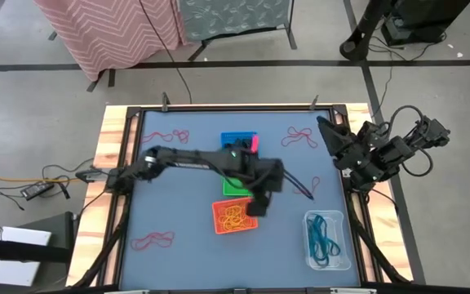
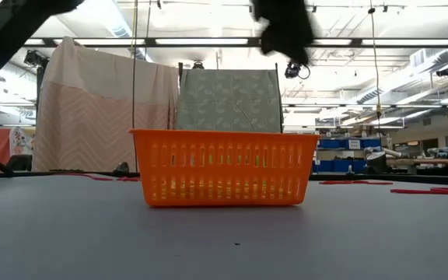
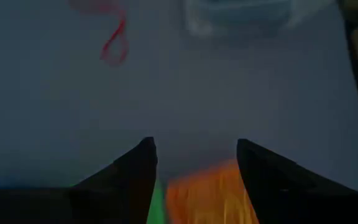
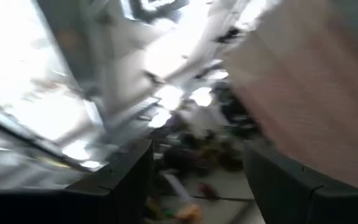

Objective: Sort rubber bands into baskets
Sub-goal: Put the red rubber band into the green bin

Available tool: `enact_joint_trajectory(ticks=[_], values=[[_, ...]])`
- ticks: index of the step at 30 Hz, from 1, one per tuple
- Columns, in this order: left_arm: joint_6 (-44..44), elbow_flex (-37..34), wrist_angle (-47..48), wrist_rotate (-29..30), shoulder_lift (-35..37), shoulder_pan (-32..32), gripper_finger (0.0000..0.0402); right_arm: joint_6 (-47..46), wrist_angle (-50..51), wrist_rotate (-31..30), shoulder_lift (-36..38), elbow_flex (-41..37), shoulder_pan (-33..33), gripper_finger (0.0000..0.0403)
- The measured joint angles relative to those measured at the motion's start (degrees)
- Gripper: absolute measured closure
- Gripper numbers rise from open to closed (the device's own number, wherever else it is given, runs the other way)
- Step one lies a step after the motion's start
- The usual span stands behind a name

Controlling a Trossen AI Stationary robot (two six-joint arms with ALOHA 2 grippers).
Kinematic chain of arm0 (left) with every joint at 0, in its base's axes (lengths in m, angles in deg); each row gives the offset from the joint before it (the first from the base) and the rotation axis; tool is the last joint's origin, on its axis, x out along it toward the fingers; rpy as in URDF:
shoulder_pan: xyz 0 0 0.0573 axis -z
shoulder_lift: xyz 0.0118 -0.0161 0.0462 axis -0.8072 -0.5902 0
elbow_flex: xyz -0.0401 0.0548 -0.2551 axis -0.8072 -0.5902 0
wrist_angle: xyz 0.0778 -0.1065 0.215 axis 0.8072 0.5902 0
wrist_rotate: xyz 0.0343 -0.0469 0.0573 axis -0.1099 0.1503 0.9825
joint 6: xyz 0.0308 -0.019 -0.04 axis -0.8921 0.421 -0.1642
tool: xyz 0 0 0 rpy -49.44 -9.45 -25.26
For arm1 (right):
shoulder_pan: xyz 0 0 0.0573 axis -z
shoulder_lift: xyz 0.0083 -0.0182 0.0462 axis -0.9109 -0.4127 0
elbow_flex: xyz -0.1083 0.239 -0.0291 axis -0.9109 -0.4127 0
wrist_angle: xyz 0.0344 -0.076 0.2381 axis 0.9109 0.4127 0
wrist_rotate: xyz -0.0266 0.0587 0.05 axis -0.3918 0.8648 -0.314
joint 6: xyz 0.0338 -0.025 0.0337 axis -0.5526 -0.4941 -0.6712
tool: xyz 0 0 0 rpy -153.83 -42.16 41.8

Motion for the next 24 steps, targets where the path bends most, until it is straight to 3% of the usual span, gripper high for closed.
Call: enact_joint_trajectory(ticks=[3, 7, 10, 12, 14, 17, 21, 24], values=[[0.2, -0.1, 7.5, 0.4, 3.5, -1.2, 0.0186, 4.6, 3.9, -9.7, 0.0, 0.0, -0.6, 0.0147], [1.2, -0.2, 7.1, 2.4, 8.3, -0.8, 0.0196, 7.6, 13.1, -25.7, 0.0, 0.0, -2.6, 0.0147], [1.9, -3.1, 4.3, 6.4, 13.7, 0.5, 0.0199, 7.6, 18.7, -30.5, 0.0, 0.0, -5.1, 0.0147], [3.8, -9.8, -0.3, 8.3, 18.5, 1.3, 0.0200, 7.7, 19.4, -31.6, 0.0, 0.0, -6.3, 0.0147], [7.1, -21.0, -7.8, 10.6, 25.1, 2.2, 0.0200, 7.7, 19.6, -31.7, 0.0, 0.0, -7.1, 0.0147], [15.5, -43.4, -23.9, 14.4, 38.4, 4.0, 0.0200, 7.8, 19.7, -32.0, 0.0, 0.0, -8.1, 0.0147], [33.0, -74.5, -48.5, 18.8, 55.4, 8.0, 0.0200, 6.5, 19.7, -30.6, -0.1, 0.0, -8.4, 0.0150], [44.8, -92.0, -67.7, 23.9, 63.7, 11.3, 0.0200, 3.4, 21.6, -26.3, -0.1, 0.0, -7.7, 0.0162]])
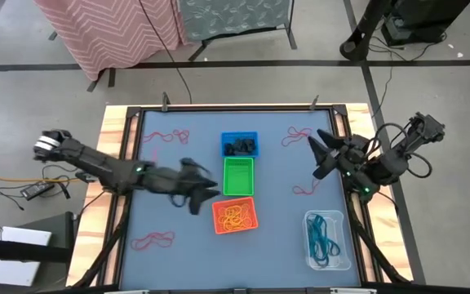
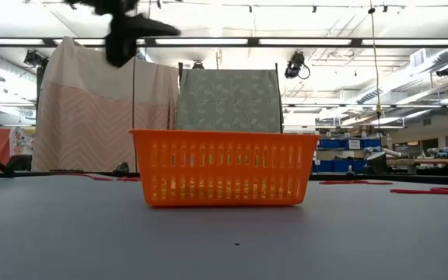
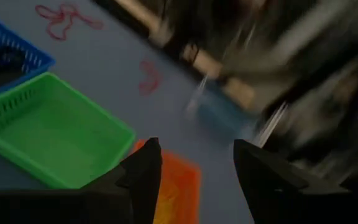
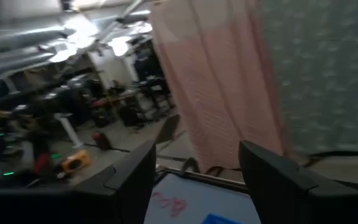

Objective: Sort rubber bands into baskets
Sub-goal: Put the red rubber band into the green bin

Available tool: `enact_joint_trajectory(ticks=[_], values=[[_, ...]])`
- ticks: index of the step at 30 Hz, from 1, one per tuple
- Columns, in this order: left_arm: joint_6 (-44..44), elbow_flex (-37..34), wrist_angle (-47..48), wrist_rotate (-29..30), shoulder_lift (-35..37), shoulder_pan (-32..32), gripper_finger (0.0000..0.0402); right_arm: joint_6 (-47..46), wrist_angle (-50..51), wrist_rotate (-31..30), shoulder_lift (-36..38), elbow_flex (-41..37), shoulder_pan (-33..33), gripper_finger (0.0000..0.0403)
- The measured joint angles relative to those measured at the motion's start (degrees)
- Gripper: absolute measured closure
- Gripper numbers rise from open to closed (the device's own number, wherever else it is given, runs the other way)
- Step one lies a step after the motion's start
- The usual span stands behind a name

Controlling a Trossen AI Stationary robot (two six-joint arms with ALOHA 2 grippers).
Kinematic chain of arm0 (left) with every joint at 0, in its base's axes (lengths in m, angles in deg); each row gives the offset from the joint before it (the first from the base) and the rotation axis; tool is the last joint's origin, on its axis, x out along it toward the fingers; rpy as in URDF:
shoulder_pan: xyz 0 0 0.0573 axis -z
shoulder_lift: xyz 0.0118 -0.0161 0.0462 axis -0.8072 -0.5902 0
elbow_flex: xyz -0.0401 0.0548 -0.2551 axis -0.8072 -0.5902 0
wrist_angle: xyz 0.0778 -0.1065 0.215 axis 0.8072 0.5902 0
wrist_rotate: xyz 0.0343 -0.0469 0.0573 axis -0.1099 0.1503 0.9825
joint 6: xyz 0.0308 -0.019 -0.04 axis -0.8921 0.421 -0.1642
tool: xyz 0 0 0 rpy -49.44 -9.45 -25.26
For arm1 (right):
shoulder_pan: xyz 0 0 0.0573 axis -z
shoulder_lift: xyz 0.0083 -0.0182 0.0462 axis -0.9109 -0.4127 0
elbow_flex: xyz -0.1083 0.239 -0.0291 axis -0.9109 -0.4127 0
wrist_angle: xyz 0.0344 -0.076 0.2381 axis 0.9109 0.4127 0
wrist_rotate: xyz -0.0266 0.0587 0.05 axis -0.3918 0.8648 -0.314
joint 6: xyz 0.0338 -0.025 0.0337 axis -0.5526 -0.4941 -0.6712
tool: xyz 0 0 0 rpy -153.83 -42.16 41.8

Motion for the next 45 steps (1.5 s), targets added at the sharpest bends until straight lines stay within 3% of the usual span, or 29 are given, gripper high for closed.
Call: enact_joint_trajectory(ticks=[4, 7, 9, 13, 16, 21, 24, 26, 32, 36, 45], values=[[8.7, -13.6, -19.4, 5.4, 5.1, 2.4, 0.0200, -16.9, 14.4, 10.3, 0.0, 0.1, 3.0, 0.0191], [9.2, -16.6, -26.0, 7.4, 5.5, 2.7, 0.0200, -43.4, 40.4, 31.1, -2.7, 3.5, 10.0, 0.0217], [8.0, -16.6, -27.5, 7.6, 5.6, 2.7, 0.0200, -53.1, 54.2, 46.9, -8.0, 6.6, 15.8, 0.0232], [2.9, -15.6, -26.5, 7.6, 5.5, 2.6, 0.0200, -48.3, 60.6, 68.1, -20.7, 11.6, 22.2, 0.0239], [0.7, -15.2, -27.1, 7.4, 5.6, 2.6, 0.0200, -41.2, 69.7, 77.6, -29.6, 16.0, 24.3, 0.0232], [0.2, -15.2, -26.7, 5.0, 5.5, 2.6, 0.0200, -33.2, 95.6, 77.4, -41.5, 20.7, 24.5, 0.0203], [-0.2, -15.2, -26.7, 5.0, 5.5, 2.6, 0.0200, -31.6, 102.4, 73.3, -45.9, 20.4, 24.1, 0.0176], [-0.8, -15.2, -26.7, 5.0, 5.5, 2.6, 0.0200, -31.8, 102.4, 73.0, -47.1, 20.4, 24.1, 0.0157], [-0.2, -15.2, -26.7, 5.0, 5.5, 2.6, 0.0200, -33.9, 95.9, 81.9, -47.4, 15.7, 25.9, 0.0106], [0.4, -15.1, -26.8, 4.2, 5.5, 2.7, 0.0200, -35.5, 94.3, 82.9, -45.4, 12.2, 28.2, 0.0084], [0.5, -15.1, -26.8, 4.0, 5.4, 2.7, 0.0200, -38.5, 86.8, 82.2, -44.0, 6.2, 32.4, 0.0080]])
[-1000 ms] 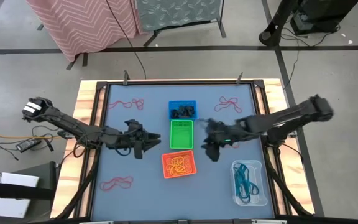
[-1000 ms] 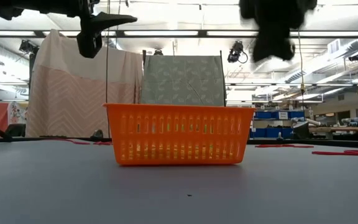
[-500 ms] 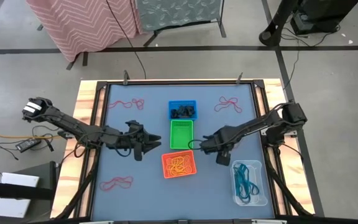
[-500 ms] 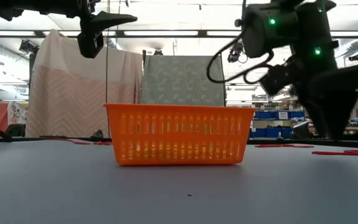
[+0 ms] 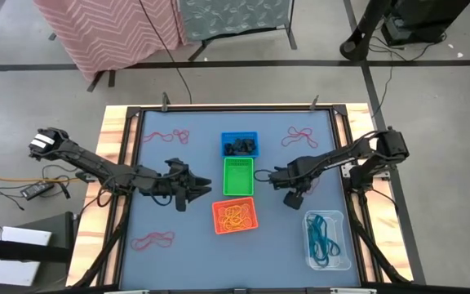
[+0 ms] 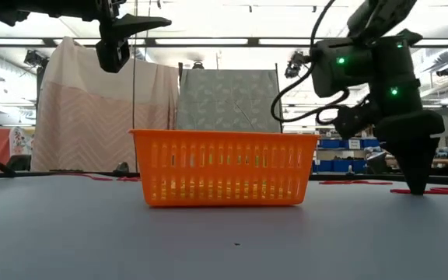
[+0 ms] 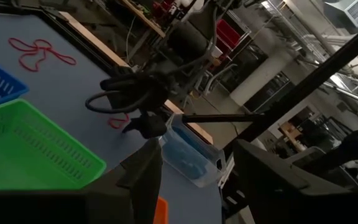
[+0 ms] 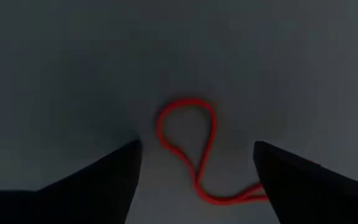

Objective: Sort rubber bands into baskets
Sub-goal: Put the red rubber band into the green bin

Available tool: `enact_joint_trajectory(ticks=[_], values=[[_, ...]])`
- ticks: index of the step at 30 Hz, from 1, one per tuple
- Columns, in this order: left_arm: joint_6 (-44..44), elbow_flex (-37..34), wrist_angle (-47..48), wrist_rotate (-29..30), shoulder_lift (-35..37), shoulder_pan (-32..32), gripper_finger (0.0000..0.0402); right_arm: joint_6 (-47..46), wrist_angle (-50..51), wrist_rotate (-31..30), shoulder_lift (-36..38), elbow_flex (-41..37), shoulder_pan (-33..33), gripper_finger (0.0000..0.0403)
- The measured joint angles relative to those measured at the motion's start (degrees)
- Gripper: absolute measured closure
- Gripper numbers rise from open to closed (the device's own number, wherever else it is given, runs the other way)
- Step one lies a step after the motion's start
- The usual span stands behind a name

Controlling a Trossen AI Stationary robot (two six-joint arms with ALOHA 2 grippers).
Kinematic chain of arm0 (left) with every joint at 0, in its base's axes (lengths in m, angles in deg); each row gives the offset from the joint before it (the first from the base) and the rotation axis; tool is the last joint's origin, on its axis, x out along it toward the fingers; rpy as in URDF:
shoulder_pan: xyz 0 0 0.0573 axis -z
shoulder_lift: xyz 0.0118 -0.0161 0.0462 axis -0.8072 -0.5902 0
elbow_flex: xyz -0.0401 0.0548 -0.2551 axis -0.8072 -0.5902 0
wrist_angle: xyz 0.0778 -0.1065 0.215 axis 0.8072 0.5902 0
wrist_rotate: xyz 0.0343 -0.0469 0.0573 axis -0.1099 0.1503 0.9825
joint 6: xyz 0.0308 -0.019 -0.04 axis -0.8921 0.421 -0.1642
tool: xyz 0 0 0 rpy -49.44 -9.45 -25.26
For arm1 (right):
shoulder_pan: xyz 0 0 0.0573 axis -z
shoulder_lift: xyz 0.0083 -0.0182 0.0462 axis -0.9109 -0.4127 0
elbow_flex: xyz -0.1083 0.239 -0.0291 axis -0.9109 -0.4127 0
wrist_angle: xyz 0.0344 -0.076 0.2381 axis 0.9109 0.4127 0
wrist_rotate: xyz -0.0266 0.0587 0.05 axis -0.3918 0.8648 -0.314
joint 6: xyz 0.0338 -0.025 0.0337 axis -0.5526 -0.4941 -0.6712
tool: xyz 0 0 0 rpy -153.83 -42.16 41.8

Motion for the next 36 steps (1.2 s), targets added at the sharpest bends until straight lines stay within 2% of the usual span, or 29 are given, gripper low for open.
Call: enact_joint_trajectory(ticks=[5, 8, 11, 16, 18, 23, 28, 32, 36], values=[[0.0, 0.0, 0.0, 0.5, 0.0, 0.0, 0.0200, -0.8, -2.1, 1.4, 0.2, -1.1, 1.2, 0.0096], [-0.1, 0.0, 0.1, 0.7, 0.0, 0.0, 0.0200, 0.6, -2.9, 2.6, 0.1, -1.1, 1.2, 0.0127], [-0.2, 0.0, 0.1, 0.8, 0.0, -0.1, 0.0200, 0.4, -3.6, 3.0, 0.1, -1.3, 1.2, 0.0190], [-0.2, 0.0, 0.1, 1.0, 0.0, -0.1, 0.0200, -3.3, -4.7, 2.8, 0.2, -2.7, 1.8, 0.0352], [-0.2, 0.0, 0.1, 1.0, 0.0, -0.1, 0.0200, -3.6, -4.6, 2.5, 0.2, -2.6, 1.9, 0.0387], [-0.3, 0.0, 0.1, 1.0, 0.0, -0.1, 0.0200, -2.7, -1.9, 0.1, 0.0, 1.0, 1.2, 0.0396], [-1.6, 0.0, 0.4, 1.3, 0.0, -0.1, 0.0200, -1.1, 1.1, -4.6, 3.5, 9.8, 0.4, 0.0398], [-2.0, 0.0, 1.6, 2.4, 0.0, -0.1, 0.0200, -0.4, -4.5, -8.1, 5.9, 16.7, 0.5, 0.0400], [-2.0, 0.0, 2.7, 3.4, 0.0, -0.1, 0.0200, 0.3, -16.3, -8.4, 5.4, 20.8, 0.8, 0.0400]])
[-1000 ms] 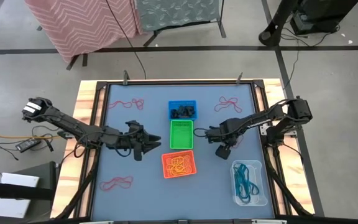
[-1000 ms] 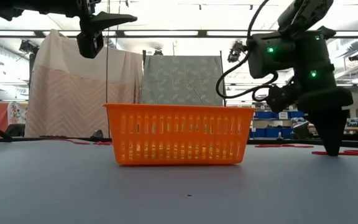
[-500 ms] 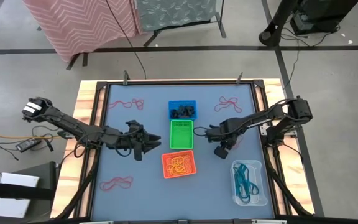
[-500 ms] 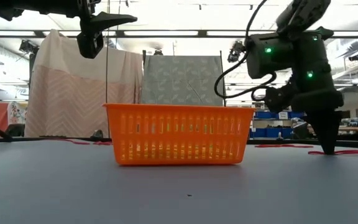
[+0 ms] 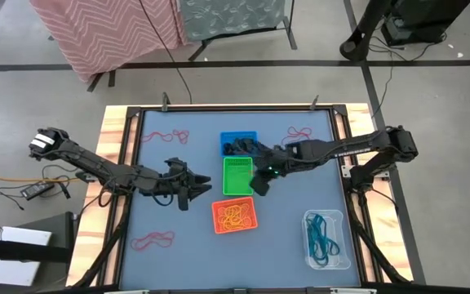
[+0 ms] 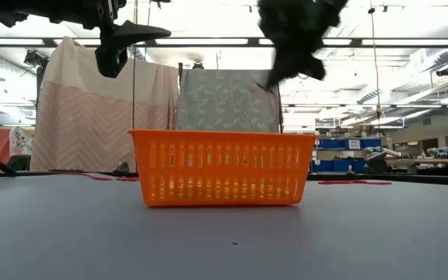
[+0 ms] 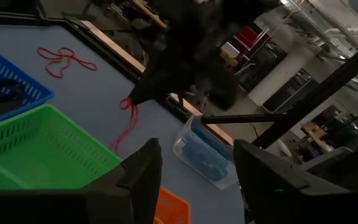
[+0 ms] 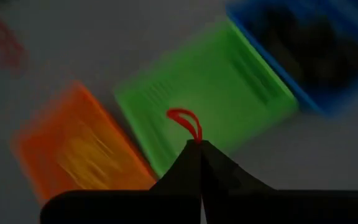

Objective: Sort rubber bands into baskets
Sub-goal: Put the red rubber band into the green bin

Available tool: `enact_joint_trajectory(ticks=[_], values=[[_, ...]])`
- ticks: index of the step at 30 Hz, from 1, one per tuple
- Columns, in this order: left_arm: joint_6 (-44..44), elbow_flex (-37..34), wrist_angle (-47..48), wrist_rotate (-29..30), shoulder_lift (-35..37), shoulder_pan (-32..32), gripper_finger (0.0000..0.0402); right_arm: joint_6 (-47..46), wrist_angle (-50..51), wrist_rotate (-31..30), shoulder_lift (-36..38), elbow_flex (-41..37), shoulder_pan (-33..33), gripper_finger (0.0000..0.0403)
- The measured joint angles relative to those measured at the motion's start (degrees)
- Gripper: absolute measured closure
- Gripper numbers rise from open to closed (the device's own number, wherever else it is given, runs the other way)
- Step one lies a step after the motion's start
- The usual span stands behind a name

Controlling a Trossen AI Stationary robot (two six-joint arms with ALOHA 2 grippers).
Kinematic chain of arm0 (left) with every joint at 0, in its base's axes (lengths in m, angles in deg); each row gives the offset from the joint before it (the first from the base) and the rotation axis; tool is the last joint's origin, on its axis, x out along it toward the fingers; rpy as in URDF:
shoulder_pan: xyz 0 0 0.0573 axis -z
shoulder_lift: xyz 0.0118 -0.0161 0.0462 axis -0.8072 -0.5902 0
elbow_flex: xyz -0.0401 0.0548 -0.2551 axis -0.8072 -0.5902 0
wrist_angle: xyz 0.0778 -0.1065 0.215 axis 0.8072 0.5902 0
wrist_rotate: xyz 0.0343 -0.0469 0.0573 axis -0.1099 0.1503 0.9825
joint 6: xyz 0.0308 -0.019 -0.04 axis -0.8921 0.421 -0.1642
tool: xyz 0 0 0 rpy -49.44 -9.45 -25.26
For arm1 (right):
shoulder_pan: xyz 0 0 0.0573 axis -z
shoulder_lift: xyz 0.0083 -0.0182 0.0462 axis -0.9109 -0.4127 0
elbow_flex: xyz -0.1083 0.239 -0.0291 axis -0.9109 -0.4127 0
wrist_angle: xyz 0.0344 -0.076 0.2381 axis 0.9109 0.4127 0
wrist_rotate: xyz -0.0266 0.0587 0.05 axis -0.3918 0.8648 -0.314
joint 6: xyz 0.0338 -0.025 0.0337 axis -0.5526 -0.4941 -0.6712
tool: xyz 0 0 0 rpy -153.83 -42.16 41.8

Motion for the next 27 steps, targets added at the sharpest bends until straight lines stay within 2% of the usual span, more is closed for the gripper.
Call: enact_joint_trajectory(ticks=[3, 5, 12, 21, 24, 27], values=[[0.0, 0.0, 0.1, 0.1, 0.0, 0.0, 0.0200, -0.8, -10.1, 0.2, -0.4, 0.4, 0.0, 0.0401], [0.0, 0.0, -0.1, 0.1, 0.0, 0.0, 0.0200, -1.9, -13.3, 0.2, -0.9, 0.3, -0.1, 0.0401], [0.0, 0.0, 0.5, 0.3, 0.0, 0.0, 0.0200, -3.1, -14.2, -4.6, -2.6, 0.2, 0.0, 0.0401], [-0.1, 0.0, 0.3, 0.9, 0.0, 0.0, 0.0200, -5.2, -14.5, -4.9, -8.3, 0.2, 0.7, 0.0401], [-0.1, 0.0, 0.4, 1.0, 0.0, 0.0, 0.0200, -6.7, -14.6, -5.5, -10.2, 0.2, 0.8, 0.0382], [-0.1, 0.0, 0.4, 1.0, 0.0, 0.0, 0.0200, -9.7, -14.8, -3.4, -11.4, 0.2, 1.0, 0.0346]])
